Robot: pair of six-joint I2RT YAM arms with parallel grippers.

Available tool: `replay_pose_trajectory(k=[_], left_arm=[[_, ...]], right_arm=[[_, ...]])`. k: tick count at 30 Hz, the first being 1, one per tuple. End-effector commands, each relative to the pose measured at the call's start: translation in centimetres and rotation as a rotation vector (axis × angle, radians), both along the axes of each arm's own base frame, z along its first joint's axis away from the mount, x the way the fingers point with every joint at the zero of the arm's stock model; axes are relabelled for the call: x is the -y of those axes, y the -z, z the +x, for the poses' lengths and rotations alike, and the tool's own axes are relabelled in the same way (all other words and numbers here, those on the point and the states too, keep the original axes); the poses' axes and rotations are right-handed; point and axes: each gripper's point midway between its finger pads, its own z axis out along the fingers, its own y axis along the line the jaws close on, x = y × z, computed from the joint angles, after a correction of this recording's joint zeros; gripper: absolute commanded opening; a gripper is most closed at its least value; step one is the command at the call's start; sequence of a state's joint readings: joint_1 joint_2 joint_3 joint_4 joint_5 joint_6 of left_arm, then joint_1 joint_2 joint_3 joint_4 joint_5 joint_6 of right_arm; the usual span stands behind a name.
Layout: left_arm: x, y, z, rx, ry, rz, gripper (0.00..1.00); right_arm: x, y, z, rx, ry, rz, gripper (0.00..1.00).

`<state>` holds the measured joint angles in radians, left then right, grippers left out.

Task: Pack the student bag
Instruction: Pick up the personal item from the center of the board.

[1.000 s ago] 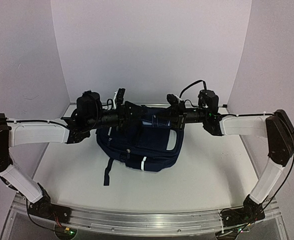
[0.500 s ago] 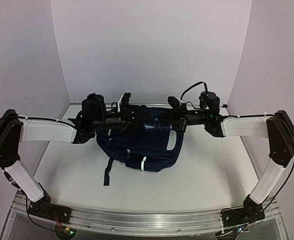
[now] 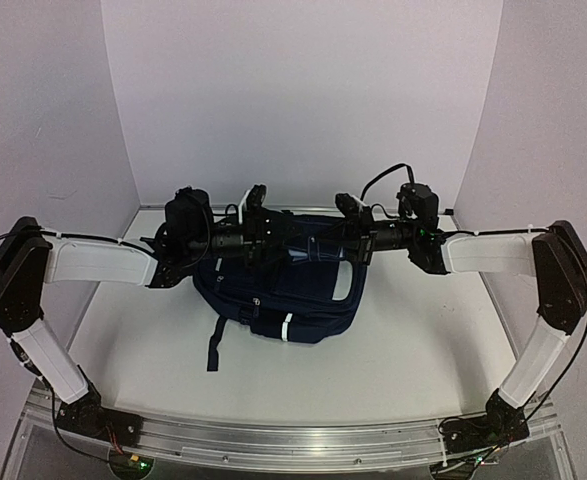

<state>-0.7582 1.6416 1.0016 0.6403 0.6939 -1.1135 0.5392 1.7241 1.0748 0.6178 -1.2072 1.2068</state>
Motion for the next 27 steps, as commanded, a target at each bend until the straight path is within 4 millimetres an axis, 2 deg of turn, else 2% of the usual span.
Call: replay_pose_trajectory(k=[1, 7, 14, 21, 27], left_arm=[[-0.4, 0.9, 0.6, -0.030, -0.043, 0.060, 0.72], [-0.7, 1.4, 0.7, -0.033, -0.057, 0.095, 0.69], [-3.3, 0.5, 0.9, 0.024, -0.190, 0.172, 0.63], [-6.4, 1.7, 2.5, 0.050, -0.361, 0.410, 0.57], [-6.2, 2.6, 3.2, 0.072, -0.391, 0.588, 0.53]], right_arm=[[0.0, -5.0, -2.0, 0.172, -0.053, 0.100, 0.04], [0.0, -5.0, -2.1, 0.171, -0.059, 0.100, 0.03], [0.1, -4.6, -2.0, 0.176, -0.047, 0.095, 0.00], [-0.1, -3.1, -1.3, 0.141, -0.020, 0.070, 0.01], [-0.3, -2.4, -1.1, 0.112, -0.020, 0.057, 0.05]])
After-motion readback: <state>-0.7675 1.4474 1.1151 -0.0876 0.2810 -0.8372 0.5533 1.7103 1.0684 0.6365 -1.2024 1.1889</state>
